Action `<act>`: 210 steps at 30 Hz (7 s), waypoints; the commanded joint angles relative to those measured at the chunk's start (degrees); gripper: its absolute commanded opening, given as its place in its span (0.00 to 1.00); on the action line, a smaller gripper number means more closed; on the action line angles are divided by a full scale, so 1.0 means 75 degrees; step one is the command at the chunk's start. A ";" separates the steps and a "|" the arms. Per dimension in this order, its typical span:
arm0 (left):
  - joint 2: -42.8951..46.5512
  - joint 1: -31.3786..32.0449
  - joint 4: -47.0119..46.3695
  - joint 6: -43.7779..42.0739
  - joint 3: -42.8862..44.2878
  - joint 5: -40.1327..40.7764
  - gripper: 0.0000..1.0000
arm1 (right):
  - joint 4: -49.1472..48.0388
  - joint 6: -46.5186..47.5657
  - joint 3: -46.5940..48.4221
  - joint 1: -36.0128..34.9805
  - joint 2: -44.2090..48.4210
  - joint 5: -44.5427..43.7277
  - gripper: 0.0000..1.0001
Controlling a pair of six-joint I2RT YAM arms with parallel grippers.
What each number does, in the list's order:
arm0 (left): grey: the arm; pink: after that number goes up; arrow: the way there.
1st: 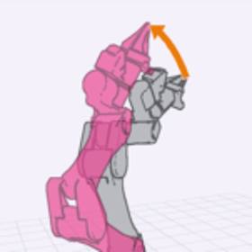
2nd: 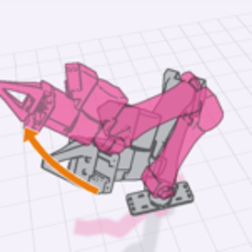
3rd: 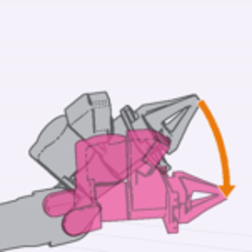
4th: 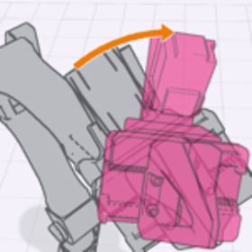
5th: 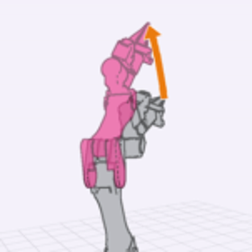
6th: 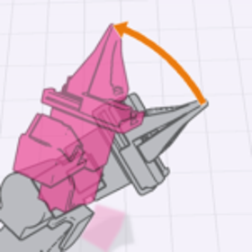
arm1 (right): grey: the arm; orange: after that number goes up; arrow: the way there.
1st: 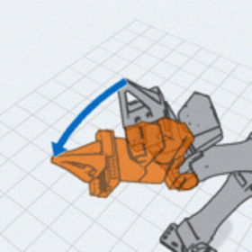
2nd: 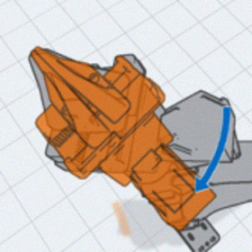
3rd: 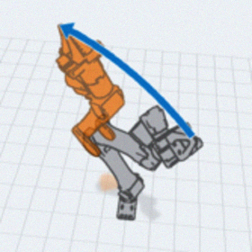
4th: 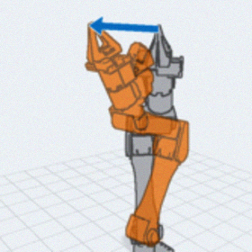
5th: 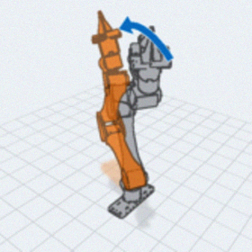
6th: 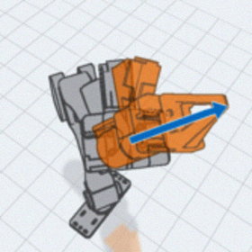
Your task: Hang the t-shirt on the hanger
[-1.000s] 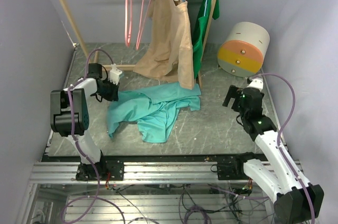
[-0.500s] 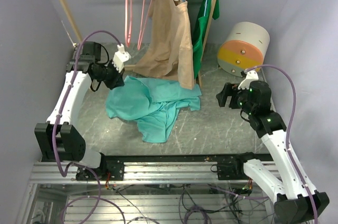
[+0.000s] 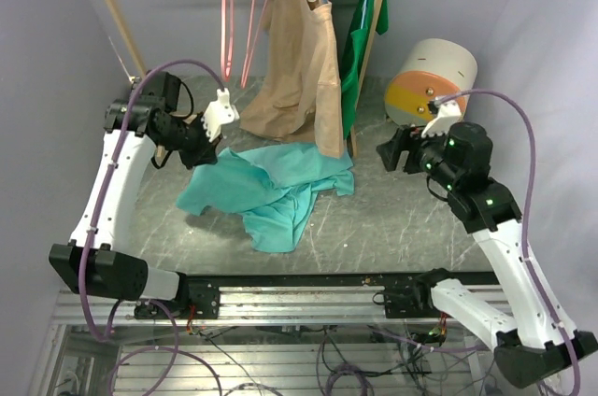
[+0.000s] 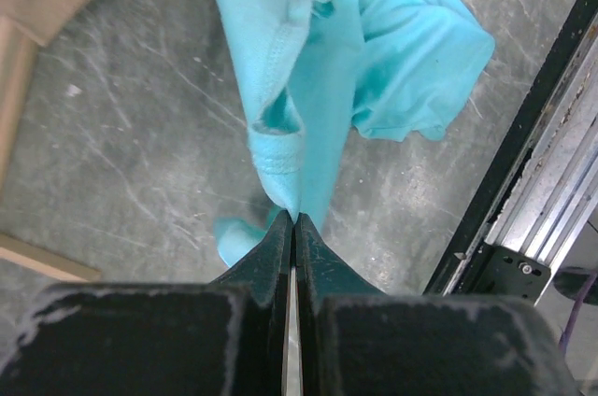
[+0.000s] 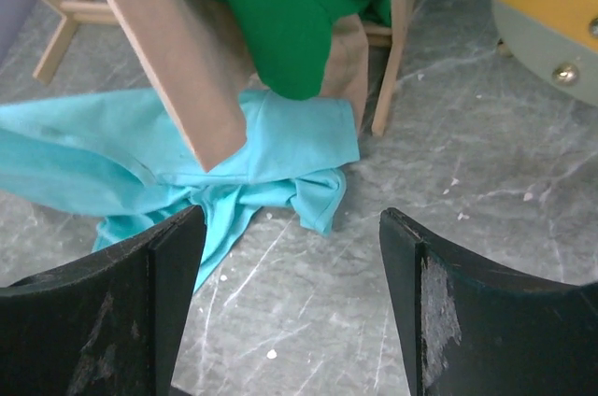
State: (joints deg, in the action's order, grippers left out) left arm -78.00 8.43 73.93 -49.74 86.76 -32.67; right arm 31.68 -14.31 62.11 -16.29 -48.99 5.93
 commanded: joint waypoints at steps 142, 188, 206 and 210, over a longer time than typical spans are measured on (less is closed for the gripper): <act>0.0258 0.0678 -0.1393 0.2215 -0.0705 -0.1535 0.08 | -0.4823 0.0194 0.7569 -0.3652 -0.8187 -0.2576 0.61; 0.0409 0.0681 -0.1858 0.2410 -0.1254 -0.1785 0.08 | -0.3452 0.1623 0.9979 -0.3736 -0.9945 -0.3930 0.60; 0.0397 0.0685 -0.2008 0.2495 -0.1370 -0.1878 0.08 | -0.3849 0.1987 0.8863 -0.3675 -0.9387 -0.3970 0.00; 0.0458 0.0681 -0.1988 0.2498 -0.1430 -0.1873 0.08 | -0.3936 0.1980 0.8776 -0.3684 -0.9219 -0.3873 0.00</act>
State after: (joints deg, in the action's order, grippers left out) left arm -76.03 13.04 60.10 -31.42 76.77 -44.45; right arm 4.40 -0.12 128.40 -43.83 -121.84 -23.42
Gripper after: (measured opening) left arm 0.082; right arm 0.021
